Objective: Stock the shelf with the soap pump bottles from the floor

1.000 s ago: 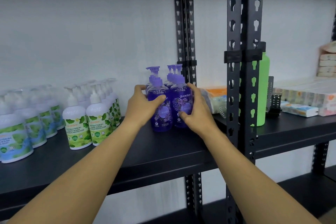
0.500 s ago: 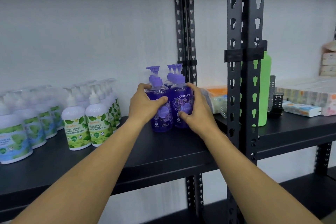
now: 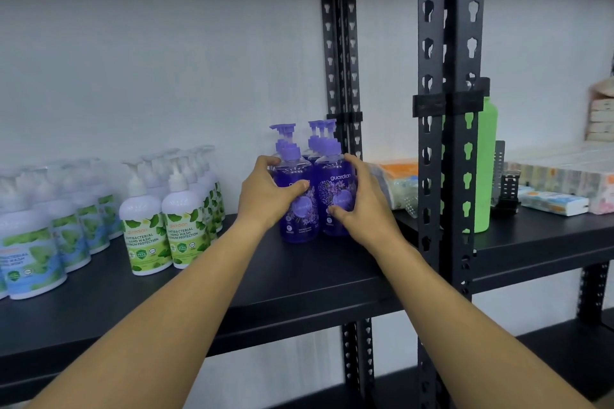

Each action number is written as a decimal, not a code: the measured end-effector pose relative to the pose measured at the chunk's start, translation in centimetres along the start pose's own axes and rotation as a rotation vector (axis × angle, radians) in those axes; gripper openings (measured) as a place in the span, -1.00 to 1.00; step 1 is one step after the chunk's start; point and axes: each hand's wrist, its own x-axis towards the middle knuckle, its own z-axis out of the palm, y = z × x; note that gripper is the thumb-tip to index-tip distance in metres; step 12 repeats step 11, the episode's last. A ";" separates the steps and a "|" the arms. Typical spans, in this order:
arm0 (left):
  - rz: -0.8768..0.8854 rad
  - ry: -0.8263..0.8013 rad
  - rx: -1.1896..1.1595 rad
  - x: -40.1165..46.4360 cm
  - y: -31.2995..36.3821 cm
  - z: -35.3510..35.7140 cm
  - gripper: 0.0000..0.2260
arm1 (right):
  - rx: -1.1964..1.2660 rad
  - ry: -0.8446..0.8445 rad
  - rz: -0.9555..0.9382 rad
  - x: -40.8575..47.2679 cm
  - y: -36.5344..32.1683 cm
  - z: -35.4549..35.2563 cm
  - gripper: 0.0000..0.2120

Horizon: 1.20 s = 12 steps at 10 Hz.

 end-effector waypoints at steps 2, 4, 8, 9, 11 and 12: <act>0.016 -0.019 0.011 -0.1 0.0 -0.2 -0.41 | 0.016 -0.001 -0.003 0.1 0.2 0.2 -0.14; 0.031 -0.031 0.002 -0.3 0.1 -0.3 -0.41 | 0.010 0.000 -0.009 0.0 0.1 0.2 -0.13; 0.015 -0.201 0.224 -0.9 0.0 -1.3 -0.30 | -0.074 -0.040 0.036 -0.8 -1.1 -0.2 -0.09; -0.002 -0.252 0.271 -2.7 0.6 -2.5 -0.33 | -0.062 -0.056 0.079 -1.7 -1.5 -0.3 -0.05; -0.014 -0.226 0.287 -7.7 0.1 -5.4 -0.63 | -0.158 -0.019 0.126 -4.5 -4.4 -1.0 -0.37; -0.014 -0.226 0.287 -7.7 0.1 -5.4 -0.63 | -0.158 -0.019 0.126 -4.5 -4.4 -1.0 -0.37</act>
